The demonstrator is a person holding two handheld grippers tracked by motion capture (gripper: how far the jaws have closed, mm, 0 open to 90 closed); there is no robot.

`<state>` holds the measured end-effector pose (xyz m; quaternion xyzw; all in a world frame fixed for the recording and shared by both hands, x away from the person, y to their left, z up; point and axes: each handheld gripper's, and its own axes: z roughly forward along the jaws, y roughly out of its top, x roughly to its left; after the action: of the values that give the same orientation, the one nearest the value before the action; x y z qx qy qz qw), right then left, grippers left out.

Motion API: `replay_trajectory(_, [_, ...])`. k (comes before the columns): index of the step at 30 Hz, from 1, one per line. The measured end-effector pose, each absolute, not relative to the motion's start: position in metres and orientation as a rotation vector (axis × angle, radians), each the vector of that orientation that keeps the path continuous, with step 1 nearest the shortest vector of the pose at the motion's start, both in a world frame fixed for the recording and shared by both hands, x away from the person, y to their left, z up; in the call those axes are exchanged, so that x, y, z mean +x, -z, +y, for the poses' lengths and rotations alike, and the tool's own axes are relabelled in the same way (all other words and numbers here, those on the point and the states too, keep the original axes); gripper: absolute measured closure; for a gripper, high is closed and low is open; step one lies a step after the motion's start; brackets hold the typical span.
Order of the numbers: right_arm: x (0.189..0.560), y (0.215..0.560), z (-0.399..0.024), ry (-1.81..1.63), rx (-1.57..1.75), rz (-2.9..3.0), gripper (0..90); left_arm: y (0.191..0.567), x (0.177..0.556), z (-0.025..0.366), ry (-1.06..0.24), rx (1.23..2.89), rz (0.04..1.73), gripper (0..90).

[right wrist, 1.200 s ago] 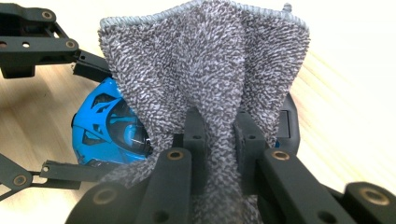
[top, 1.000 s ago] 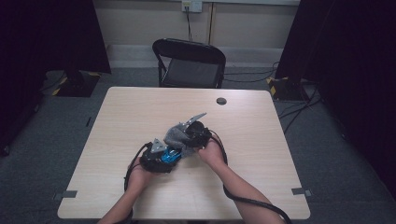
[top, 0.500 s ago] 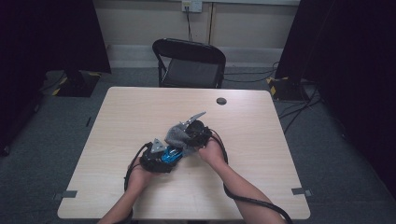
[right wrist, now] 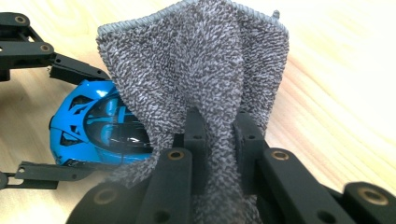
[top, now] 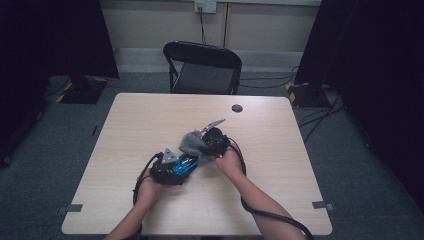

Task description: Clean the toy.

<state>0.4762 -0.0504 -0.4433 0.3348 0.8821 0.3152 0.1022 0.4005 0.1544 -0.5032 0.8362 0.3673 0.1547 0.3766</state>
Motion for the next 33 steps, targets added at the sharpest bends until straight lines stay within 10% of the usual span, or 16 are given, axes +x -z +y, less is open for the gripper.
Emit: replay_trajectory(33, [0.493,0.433,-0.095,-0.914,1.092,2.460,80.1,0.503,0.400,0.154,-0.392,2.136,0.942,25.6])
